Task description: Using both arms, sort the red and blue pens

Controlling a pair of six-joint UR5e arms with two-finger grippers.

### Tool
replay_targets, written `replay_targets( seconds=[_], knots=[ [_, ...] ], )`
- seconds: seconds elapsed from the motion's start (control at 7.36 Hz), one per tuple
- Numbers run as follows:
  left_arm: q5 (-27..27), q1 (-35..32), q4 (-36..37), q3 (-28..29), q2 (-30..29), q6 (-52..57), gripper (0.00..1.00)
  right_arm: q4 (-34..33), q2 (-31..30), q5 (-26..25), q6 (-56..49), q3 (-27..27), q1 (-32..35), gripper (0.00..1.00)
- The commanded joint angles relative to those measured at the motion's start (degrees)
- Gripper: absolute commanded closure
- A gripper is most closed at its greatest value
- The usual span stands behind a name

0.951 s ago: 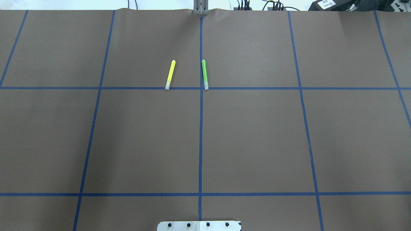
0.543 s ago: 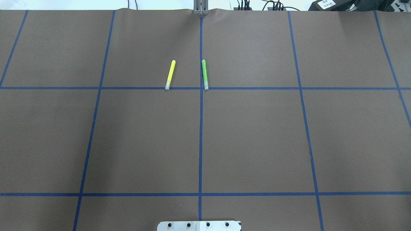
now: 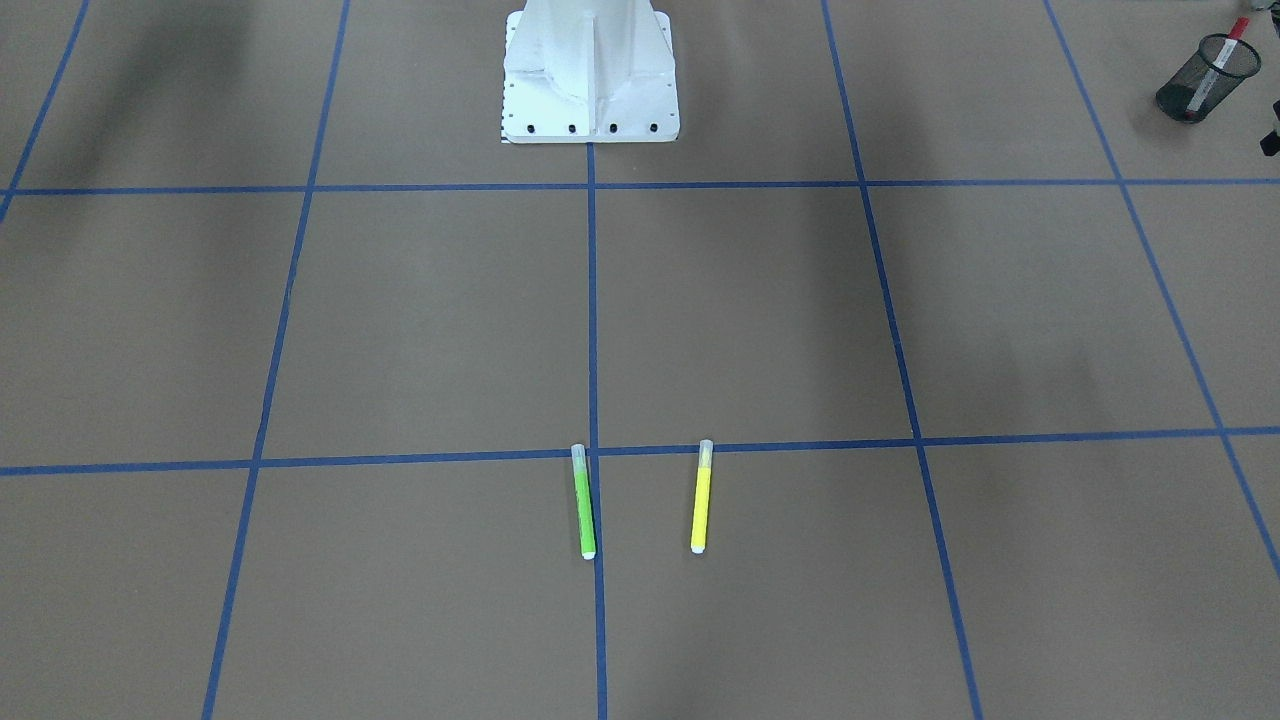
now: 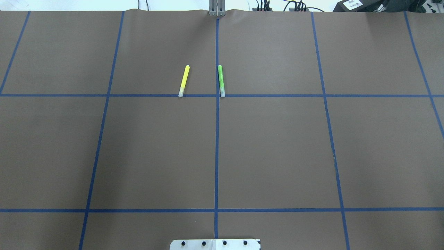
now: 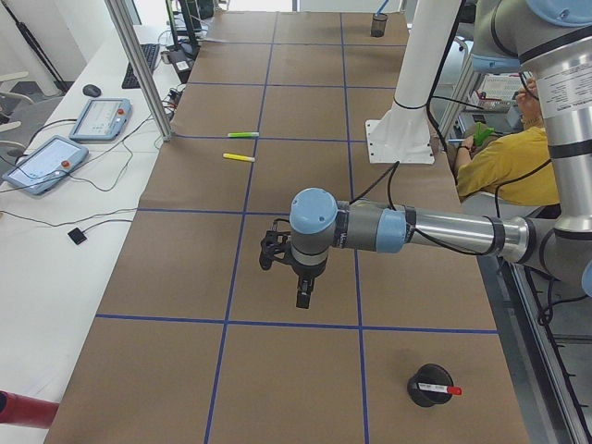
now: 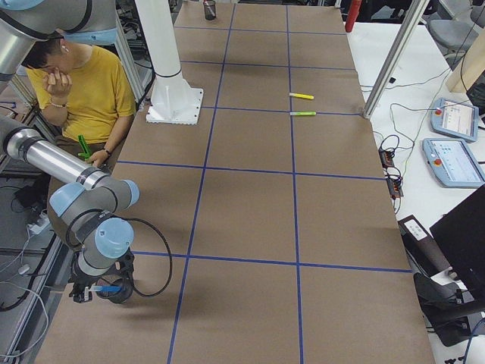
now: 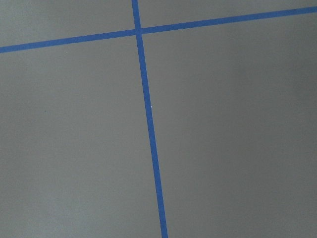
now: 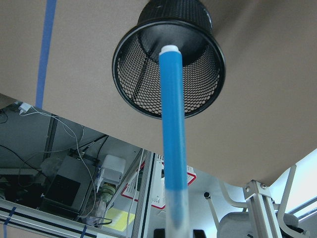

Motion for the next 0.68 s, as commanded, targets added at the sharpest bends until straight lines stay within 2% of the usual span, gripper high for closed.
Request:
replay_targets(
  seconds=[0.0,0.14,0.27,0.54],
  knots=[
    [0.03,0.0,0.0,0.0,0.0,0.0,0.0,0.04,0.0,0.02,-0.07,0.24,0.0,0.23],
    [-0.06,0.0,0.09,0.0,-0.09,0.0,0.0,0.13,0.09,0.02,-0.07,0.42,0.0,0.1],
    [-0.06,0.0,0.0,0.0,0.0,-0.09,0.0,0.13,0.61,0.02,0.11,1.2,0.0,0.02],
    [-0.06,0.0,0.09,0.0,0.0,-0.18,0.0,-0.31,4.98,0.72,0.54,1.3,0.0,0.02]
  ],
)
